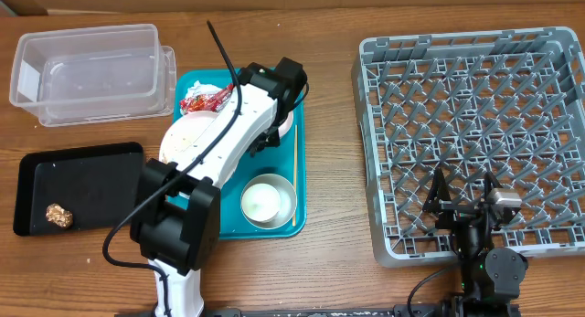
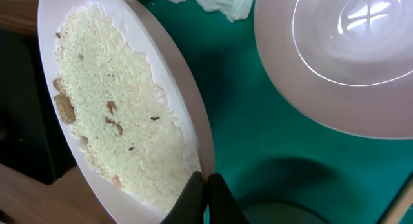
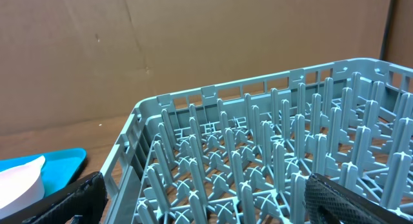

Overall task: Sort waste into correct bins and load items into the dishwasher
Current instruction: 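Lift the rice plate and carry it over the black tray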

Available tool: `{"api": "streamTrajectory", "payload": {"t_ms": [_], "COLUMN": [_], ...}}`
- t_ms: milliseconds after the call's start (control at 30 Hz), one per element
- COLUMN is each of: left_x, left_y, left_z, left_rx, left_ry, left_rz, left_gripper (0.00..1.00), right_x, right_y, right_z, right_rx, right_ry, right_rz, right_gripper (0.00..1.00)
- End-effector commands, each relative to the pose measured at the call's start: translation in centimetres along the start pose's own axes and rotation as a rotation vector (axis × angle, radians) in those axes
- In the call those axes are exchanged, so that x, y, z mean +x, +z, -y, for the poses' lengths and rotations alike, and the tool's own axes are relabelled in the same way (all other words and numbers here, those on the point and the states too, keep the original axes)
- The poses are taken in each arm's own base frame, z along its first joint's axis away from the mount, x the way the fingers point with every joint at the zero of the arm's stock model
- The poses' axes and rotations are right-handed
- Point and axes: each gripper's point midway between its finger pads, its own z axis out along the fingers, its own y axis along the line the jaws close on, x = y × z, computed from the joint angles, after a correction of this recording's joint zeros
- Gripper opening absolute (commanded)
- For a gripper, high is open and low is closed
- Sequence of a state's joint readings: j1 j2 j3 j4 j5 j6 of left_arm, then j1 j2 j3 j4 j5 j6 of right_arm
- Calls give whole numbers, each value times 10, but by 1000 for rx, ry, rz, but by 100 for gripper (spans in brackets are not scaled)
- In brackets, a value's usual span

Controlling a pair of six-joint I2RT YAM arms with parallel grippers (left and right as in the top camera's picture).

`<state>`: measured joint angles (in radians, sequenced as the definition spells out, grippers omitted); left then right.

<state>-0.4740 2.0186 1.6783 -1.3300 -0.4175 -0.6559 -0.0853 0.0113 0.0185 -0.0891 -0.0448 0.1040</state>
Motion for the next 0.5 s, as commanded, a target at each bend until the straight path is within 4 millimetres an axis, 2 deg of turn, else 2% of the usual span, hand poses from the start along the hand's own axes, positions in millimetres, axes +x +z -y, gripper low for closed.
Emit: {"api": "streamTrajectory", "payload": {"t_ms": [0,267,467], "left_x": [-21,-36,-51], "left_y": [-18,-37,-49], "left_z": [-7,-30,-54], "left_rx": [-56,-112,-103], "left_ry": [-23,-45,-113], "left_rz": [91,138,137], "left_gripper": [4,4,4], "right_x": [1,1,1], "right_y": [0,0,0], "right_z": [1,1,1], "right_rx": [2,2,2], "right_ry": [0,0,0], "right_rz": [6,7,7], "right_gripper": [100,100,100]}}
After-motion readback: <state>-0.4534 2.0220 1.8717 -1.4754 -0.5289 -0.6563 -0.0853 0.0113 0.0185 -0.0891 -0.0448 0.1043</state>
